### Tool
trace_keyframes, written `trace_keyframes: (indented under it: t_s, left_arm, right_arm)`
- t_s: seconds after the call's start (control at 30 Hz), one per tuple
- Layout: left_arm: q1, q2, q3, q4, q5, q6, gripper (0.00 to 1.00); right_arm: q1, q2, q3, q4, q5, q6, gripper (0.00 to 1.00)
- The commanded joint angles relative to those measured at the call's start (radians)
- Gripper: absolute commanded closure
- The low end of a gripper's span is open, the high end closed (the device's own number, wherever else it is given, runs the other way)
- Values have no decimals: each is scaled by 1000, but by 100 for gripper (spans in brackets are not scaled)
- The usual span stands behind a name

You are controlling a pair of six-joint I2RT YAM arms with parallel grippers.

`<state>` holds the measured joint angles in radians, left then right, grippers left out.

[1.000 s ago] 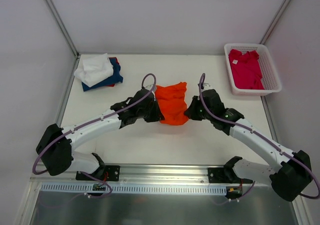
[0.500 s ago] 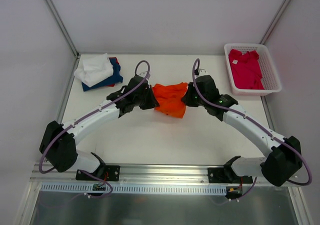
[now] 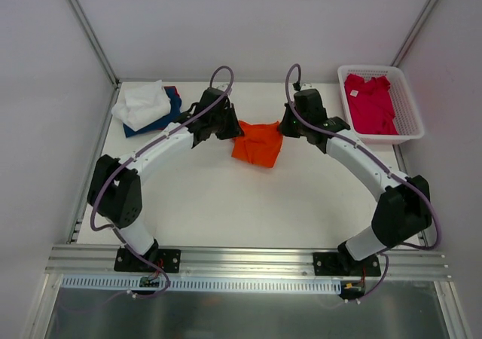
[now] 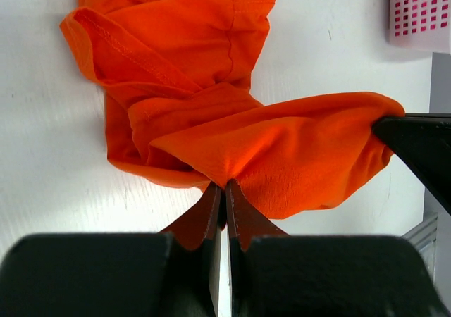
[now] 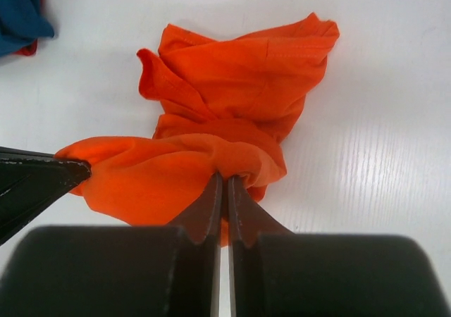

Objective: Fold and stack the t-shirts
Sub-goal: Fold the tshirt

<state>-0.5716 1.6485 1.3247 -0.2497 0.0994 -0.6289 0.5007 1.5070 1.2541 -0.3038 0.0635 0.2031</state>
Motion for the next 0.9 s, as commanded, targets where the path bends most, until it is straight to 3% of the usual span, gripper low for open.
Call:
trace_keyframes:
  t_s: [0.0,0.23,0.53,0.57,0.6,0.63,0.67,0.7,0.73,0.77,0.87]
  left_arm:
    - [32,63,93,4,49,51,100]
    - [87,166,209,3,89,70,100]
    - [171,381,480,4,169,69,100]
    - [177,428,502,4,186,63,93]
    - [191,454,527,4,195,60,79]
    - [197,483,583,4,207,57,45]
    - [205,541,611,3,241,51,28]
    - [213,571,637,4,258,41,11]
    - [223,595,680,3,270,29,1]
    - [230,634,692,1,293,23,1]
    - [239,659,694,3,301,15,1]
  right_arm:
    - [-33,65,90,8,-5,-45,100]
    - [-97,198,209,23,-27,-57,100]
    - [-169,447,401,34,-47,-18,100]
    - [-178,469,412,38,-48,-8,100]
    - [-183,492,439,42,-53,-4,99]
    - [-192,516,459,37,-53,2,95]
    - [-195,572,485,25,-53,5,84]
    - [-198,599,539,-10,-53,5,80]
    - [-202,622,557,-23,-51,5,77]
    - [-203,649,567,-35,-53,2,70]
    - [-205,648,547,-35,-53,-5,68]
